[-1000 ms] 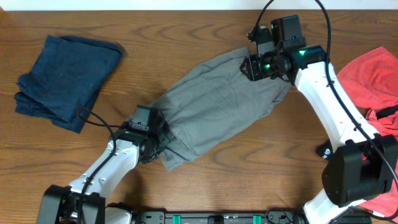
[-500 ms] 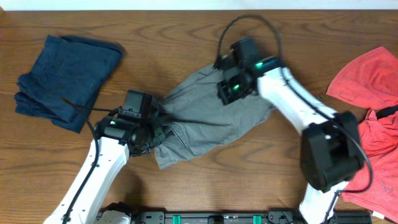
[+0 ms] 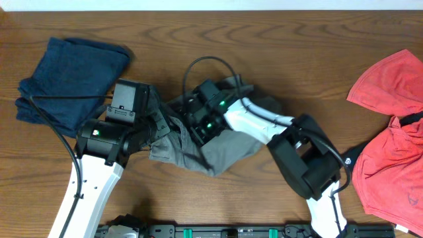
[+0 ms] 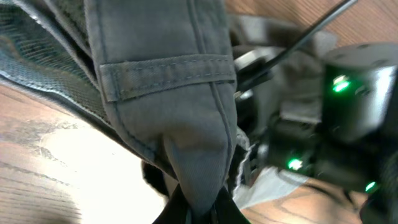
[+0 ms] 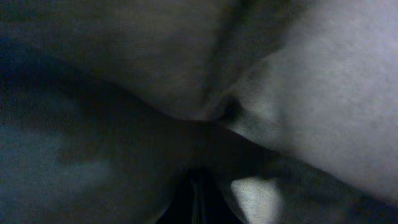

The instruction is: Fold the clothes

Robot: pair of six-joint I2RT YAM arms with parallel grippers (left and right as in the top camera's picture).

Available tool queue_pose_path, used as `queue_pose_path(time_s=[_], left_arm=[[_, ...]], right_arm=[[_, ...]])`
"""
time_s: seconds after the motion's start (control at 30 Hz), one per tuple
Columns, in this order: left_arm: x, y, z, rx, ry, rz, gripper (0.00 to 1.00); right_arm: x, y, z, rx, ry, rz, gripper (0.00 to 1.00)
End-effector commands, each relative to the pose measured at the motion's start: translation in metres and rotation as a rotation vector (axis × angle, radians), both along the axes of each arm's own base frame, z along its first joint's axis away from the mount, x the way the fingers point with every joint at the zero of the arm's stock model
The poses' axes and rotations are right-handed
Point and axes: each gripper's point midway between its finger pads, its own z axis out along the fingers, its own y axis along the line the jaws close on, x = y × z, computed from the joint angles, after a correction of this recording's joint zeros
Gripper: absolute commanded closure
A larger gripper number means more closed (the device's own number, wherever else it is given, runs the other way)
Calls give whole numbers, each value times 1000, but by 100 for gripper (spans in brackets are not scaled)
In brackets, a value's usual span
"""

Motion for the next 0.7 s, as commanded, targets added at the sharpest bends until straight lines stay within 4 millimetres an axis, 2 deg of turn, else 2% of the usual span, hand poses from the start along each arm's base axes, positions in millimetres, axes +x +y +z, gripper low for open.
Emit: queue_pose_path(time_s=[0.0, 0.1, 0.2, 0.27, 0.3, 0.37, 0.43, 0.5, 0.57, 0.67], left_arm=[[4, 5, 11, 24, -37, 1, 94], [0, 6, 9, 40, -26, -25, 94], [-2, 6, 8, 50, -20, -42, 94], [-2, 6, 8, 50, -20, -42, 94], [-2, 6, 8, 50, -20, -43, 93], [-2, 5, 8, 49, -19, -45, 94], [-2, 3, 8, 35, -19, -52, 94], [-2, 1, 9, 26, -23, -57, 94], [0, -2, 10, 16, -30, -62, 94], [5, -12, 15, -35, -56, -85, 94]], right_arm=[[2, -4, -7, -72, -9, -45, 93], [27, -20, 24, -86, -74, -109, 87], [62, -53, 70, -91, -169, -217, 85], [83, -86, 97, -114, -226, -306, 87], [93, -109, 111, -129, -250, -360, 88], [105, -149, 125, -156, -267, -416, 90], [109, -180, 124, -190, -245, -444, 92], [105, -203, 116, -219, -202, -425, 96], [96, -220, 103, -248, -146, -394, 96], [87, -232, 82, -280, -86, -402, 97]])
